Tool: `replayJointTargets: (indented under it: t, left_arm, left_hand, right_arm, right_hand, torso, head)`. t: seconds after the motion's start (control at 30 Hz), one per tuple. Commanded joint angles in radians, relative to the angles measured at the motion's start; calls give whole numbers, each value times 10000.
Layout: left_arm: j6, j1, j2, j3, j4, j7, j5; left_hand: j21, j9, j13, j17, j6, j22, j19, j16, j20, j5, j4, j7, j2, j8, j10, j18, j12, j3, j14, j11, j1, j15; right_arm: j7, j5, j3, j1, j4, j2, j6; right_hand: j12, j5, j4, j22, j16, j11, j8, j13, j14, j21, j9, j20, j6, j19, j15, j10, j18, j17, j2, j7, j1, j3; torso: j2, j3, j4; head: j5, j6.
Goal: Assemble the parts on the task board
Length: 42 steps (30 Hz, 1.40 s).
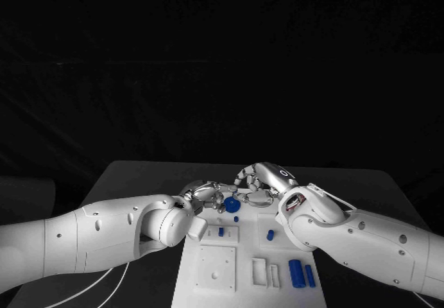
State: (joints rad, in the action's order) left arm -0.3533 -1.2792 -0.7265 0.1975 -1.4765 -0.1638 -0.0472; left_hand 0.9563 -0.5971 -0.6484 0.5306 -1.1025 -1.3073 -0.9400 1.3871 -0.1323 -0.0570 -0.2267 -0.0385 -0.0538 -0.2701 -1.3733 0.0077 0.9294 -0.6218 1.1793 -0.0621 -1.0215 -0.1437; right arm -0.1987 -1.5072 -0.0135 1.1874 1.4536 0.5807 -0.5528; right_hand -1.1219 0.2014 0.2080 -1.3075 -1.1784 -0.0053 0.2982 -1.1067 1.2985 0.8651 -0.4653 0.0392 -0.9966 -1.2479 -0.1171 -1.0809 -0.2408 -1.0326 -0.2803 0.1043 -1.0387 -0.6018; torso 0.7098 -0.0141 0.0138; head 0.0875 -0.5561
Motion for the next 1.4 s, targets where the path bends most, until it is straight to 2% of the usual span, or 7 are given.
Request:
replayJointTargets:
  t: [0.03,0.4,0.7,1.4]
  left_arm:
    - [255,-1,12,-4,-21,143,185]
    - [402,-1,17,3,-37,258,391]
    - [472,-1,13,8,-43,252,391]
    - [571,-1,-1,14,-52,258,393]
  left_hand:
    - [54,-18,7,-18,-89,-215,91,46,-1263,38,77,-12,91,-66,-55,75,57,-10,134,-116,70,-356]
    - [84,-10,25,-41,-172,-205,142,84,-1270,71,396,9,216,-130,-4,70,115,123,94,-135,428,-371]
    - [95,-12,29,-45,-202,-206,155,97,-1279,72,444,20,241,-154,2,77,133,136,85,-143,476,-380]
    - [104,-12,33,-48,-210,-207,171,107,-1290,73,428,26,241,-166,9,87,147,130,73,-149,461,-386]
  right_arm:
    - [528,207,3,-1,14,-15,-55]
    - [574,208,3,0,-10,-40,221]
    - [500,167,3,0,-42,-44,285]
    - [543,206,3,-1,-27,31,313]
  right_hand:
    - [36,-78,27,-179,73,-1,-38,6,-40,-65,-2,3,90,94,30,65,-210,18,-12,25,11,87]
    - [-9,-291,123,-169,80,-42,60,20,-6,-61,-59,3,-69,70,-6,23,-210,8,186,-22,-168,7]
    - [-51,-576,109,-166,59,-112,137,53,60,-22,-89,0,-242,-15,-75,-91,-210,-19,323,-93,-295,-262]
    - [-65,-605,0,-167,57,-132,156,70,95,-1,-93,-9,-309,-57,-93,-135,-210,-35,315,-113,-183,-380]
  torso:
    - [3,-3,2]
    - [2,0,-1]
    - [4,-3,2]
    - [1,-3,-1]
  head:
    - [0,0]
    - [-13,-11]
    - [-11,-40]
    - [-4,-70]
